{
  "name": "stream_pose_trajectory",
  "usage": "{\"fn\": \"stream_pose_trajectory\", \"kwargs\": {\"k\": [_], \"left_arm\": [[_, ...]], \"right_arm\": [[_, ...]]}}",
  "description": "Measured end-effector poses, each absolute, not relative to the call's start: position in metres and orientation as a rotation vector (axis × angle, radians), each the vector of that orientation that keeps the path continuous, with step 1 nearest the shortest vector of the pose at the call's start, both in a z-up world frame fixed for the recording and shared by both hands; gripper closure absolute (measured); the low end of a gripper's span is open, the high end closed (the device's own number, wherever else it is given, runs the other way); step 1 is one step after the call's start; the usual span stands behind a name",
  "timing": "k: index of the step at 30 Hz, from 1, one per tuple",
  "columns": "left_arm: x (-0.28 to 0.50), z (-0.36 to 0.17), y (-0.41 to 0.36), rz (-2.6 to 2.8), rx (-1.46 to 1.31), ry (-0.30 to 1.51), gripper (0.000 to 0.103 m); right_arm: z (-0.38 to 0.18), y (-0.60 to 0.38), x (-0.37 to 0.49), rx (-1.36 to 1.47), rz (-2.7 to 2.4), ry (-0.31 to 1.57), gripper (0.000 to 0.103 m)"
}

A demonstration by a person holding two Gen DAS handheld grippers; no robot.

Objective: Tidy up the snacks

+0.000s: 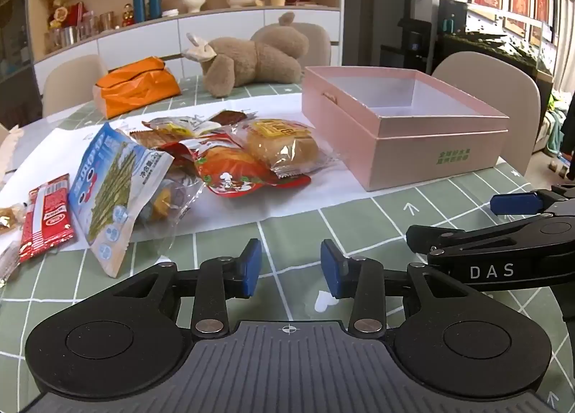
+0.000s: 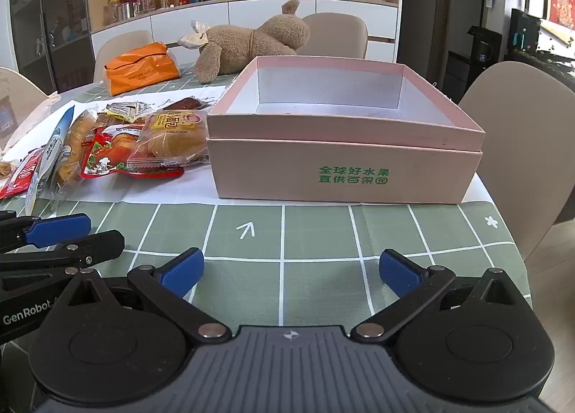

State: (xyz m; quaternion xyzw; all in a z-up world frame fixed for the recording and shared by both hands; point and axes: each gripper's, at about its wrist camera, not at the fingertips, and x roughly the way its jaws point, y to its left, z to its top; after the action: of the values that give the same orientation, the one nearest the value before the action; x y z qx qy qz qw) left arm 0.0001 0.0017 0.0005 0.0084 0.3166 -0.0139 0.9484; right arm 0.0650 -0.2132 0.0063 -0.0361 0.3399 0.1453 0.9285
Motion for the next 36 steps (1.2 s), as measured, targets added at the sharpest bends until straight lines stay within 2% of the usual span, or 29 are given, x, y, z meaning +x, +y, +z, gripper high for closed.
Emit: {"fn": "stream_pose_trajectory", "kwargs": {"k": [36], "left_arm": [[0.0001, 0.0004, 0.0006, -0.025, 0.027, 0.644, 0.061]], "right_arm": [[0.0063, -0.2131, 0.0650, -0.073, 0.298, 0.696, 0.000]]}}
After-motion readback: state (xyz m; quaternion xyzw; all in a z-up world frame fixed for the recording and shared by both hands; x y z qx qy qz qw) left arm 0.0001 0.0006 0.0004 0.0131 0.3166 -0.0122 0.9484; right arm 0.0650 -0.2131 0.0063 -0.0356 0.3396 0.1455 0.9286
